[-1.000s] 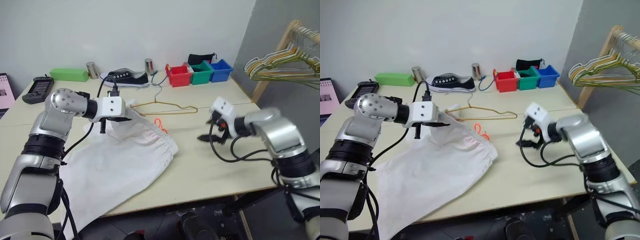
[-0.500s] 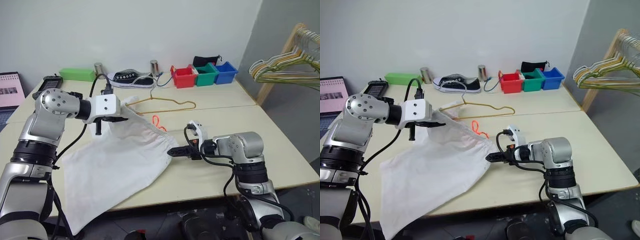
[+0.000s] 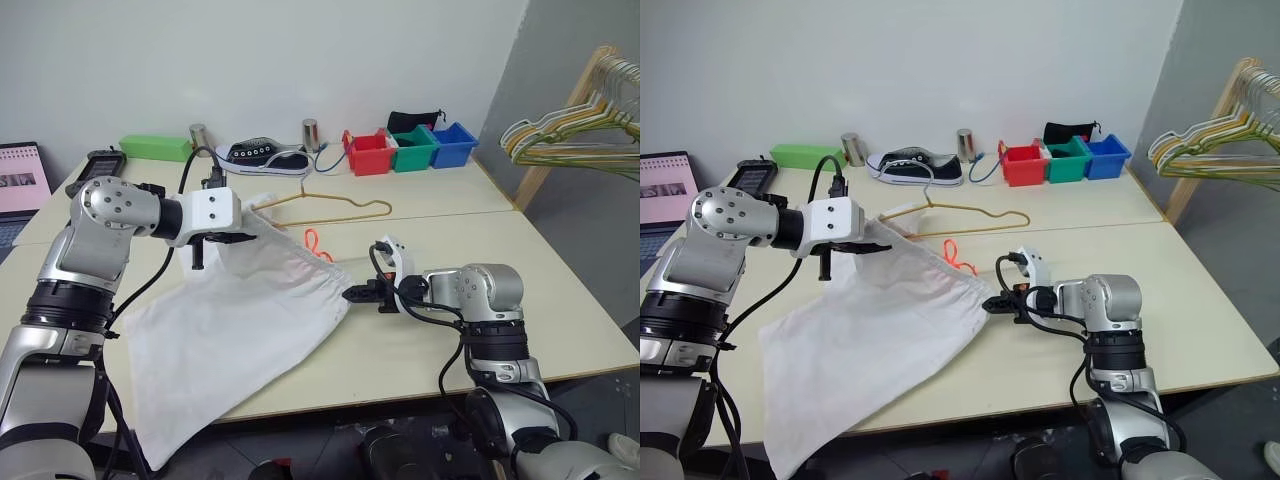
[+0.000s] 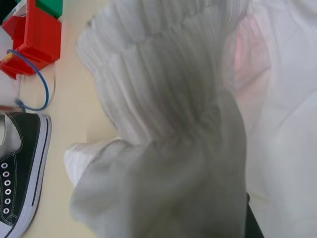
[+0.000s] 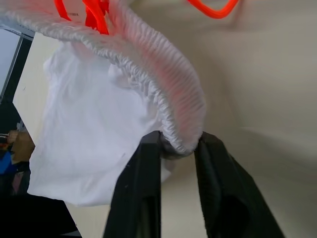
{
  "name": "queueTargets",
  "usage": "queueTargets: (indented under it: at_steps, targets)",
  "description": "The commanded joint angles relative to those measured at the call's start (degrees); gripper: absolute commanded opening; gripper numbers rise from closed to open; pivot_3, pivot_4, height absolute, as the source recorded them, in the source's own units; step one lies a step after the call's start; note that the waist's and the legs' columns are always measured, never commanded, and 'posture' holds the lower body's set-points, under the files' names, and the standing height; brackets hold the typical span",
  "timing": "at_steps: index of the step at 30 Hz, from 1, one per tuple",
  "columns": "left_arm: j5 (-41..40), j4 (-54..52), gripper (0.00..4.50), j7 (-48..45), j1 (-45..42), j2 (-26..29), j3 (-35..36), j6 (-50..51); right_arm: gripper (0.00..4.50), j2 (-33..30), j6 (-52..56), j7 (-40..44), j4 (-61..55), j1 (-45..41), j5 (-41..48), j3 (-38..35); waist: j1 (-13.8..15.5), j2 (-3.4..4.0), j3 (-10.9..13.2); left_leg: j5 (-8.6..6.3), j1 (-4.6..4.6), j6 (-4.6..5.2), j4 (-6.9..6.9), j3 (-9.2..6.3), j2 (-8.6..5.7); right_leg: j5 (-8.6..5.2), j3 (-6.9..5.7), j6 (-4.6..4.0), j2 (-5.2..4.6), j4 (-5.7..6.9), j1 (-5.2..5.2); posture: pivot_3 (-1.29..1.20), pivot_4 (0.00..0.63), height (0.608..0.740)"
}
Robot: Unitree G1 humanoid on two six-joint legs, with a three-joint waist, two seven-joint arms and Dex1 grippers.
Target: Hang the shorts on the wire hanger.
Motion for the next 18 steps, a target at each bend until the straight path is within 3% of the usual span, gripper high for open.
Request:
queueTargets:
  at_steps: [1, 6, 12, 15, 18]
  targets:
    - [-1.29, -1.9, 0.08, 0.79, -0.63, 1.31, 2.58, 0.27, 0.01, -0.17, -1.44, -0.23, -0.85, -1.93, 2.48, -0.67, 0.01, 0.0, 0.0, 0.0, 0.0, 0.0, 0.0, 0.0, 0.0, 0.0, 0.0, 0.0, 0.0, 0.0, 0.0, -0.15, 0.026, 0.74]
    - [-1.39, -1.91, 0.08, 0.86, -0.13, 2.1, 3.1, 0.38, 0.01, -3.76, -6.14, 2.39, -4.31, -1.69, 3.06, 4.82, 0.02, 0.02, 0.01, 0.0, 0.0, 0.0, -0.01, 0.01, 0.0, 0.0, 0.01, 0.0, 0.0, -0.02, 0.0, -0.15, 0.028, 0.74]
    - [-4.25, -5.8, 0.08, -2.73, 4.26, 5.33, 4.57, 4.45, 0.01, -21.0, -28.62, 7.76, -9.12, -0.5, -8.32, 21.48, 0.12, 0.06, 0.04, 0.0, -0.06, 0.0, -0.05, 0.06, 0.03, -0.01, 0.03, -0.01, 0.0, -0.18, -0.03, -0.16, 0.031, 0.74]
    - [-6.43, -8.48, 0.08, -4.84, 6.72, 6.76, 5.04, 7.04, 0.01, -26.94, -38.13, 9.68, -6.73, -1.49, -12.62, 24.25, 0.13, 0.06, 0.04, -0.01, -0.1, 0.0, -0.11, 0.13, 0.02, -0.02, 0.03, -0.02, -0.03, -0.38, -0.03, -0.16, 0.031, 0.74]
    - [-7.69, -9.46, 0.08, -4.91, 7.57, 6.58, 5.28, 8.03, 0.01, -28.7, -43.05, 10.47, -4.63, -2.79, -14.64, 25.01, 0.04, 0.05, 0.03, -0.01, -0.14, 0.0, -0.14, 0.14, 0.05, -0.02, 0.03, -0.02, -0.02, -0.47, -0.03, -0.17, 0.028, 0.74]
